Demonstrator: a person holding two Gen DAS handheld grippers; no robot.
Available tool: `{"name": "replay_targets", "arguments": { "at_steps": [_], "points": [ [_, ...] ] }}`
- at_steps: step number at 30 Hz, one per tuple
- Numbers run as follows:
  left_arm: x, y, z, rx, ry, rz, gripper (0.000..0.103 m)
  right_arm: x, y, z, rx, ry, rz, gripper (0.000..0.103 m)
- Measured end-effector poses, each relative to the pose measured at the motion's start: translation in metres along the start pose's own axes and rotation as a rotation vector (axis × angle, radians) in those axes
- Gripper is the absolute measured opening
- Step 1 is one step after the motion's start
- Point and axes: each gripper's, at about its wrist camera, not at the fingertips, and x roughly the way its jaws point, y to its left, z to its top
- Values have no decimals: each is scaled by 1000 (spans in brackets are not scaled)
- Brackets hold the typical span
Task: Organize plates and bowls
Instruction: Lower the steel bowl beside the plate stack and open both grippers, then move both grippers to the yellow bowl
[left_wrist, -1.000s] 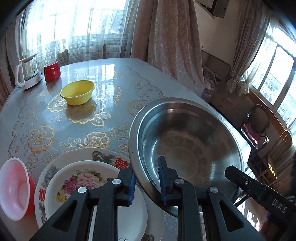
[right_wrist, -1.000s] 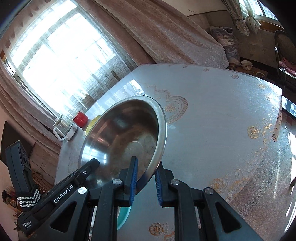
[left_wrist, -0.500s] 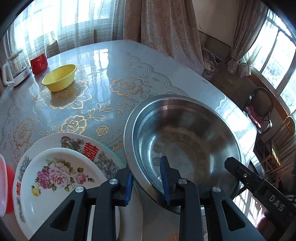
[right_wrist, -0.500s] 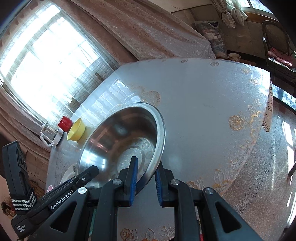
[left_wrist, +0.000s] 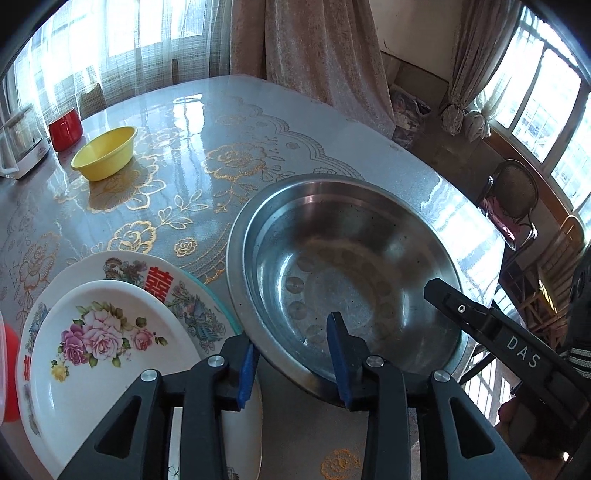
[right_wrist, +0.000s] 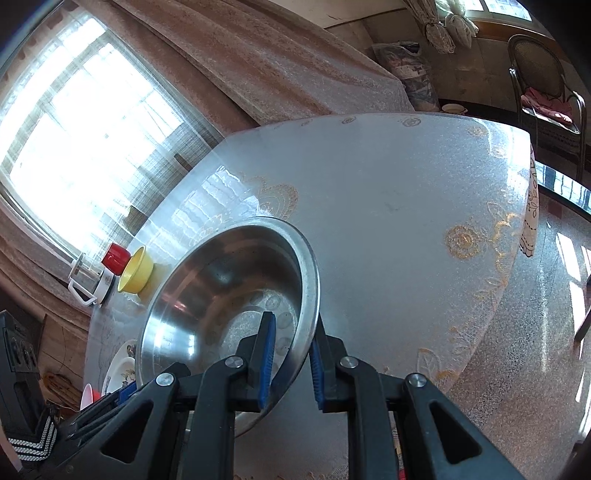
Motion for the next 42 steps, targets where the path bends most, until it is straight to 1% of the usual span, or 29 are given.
{"name": "replay_targets", "arguments": {
  "at_steps": [2, 4, 7, 9, 10, 11, 12, 14, 17, 23, 27, 30, 32, 36, 39, 42],
  "points": [
    [0, -2, 2, 4, 11, 2, 38, 2, -1, 1, 0, -10, -15, 17],
    [-2, -1, 1, -4, 19, -14, 39, 3, -2, 1, 1, -14, -36, 17],
    [-9, 3, -2, -17, 16, -37, 39, 3, -1, 1, 10, -18, -21, 18],
    [-16, 5, -2, -21, 8, -47, 43, 0, -1, 1, 30, -25, -4, 22],
    [-20, 5, -1, -20, 8, -51, 44, -2, -2, 1, 44, -31, 20, 25],
    [-23, 6, -1, -23, 7, -44, 50, -4, -4, 1, 57, -31, 39, 27],
    [-27, 7, -1, -29, -3, -39, 57, -5, -5, 1, 67, -31, 50, 28],
    [-37, 10, -2, -30, -43, -41, 60, -6, -5, 0, 71, -27, 52, 30],
    [-45, 14, 0, -25, -58, -32, 61, -8, -5, -1, 75, -31, 45, 30],
    [-72, 47, -2, -105, -131, -45, 61, -17, -3, -4, 80, -38, 33, 32],
    [-93, 81, -8, -167, -195, 11, 66, -29, -2, -4, 82, -83, 15, 32],
    [-104, 110, -14, -221, -224, 54, 67, -40, 1, -2, 78, -118, 5, 33],
    [-109, 129, -19, -257, -228, 81, 69, -43, 4, -2, 80, -130, 11, 33],
    [-113, 165, -32, -331, -221, 126, 69, -45, 18, -4, 65, -126, 31, 33],
    [-115, 191, -42, -393, -212, 142, 69, -41, 33, -9, 27, -101, 48, 34],
    [-119, 211, -49, -419, -214, 184, 69, -35, 48, -15, -10, -71, 63, 35]
  ]
}}
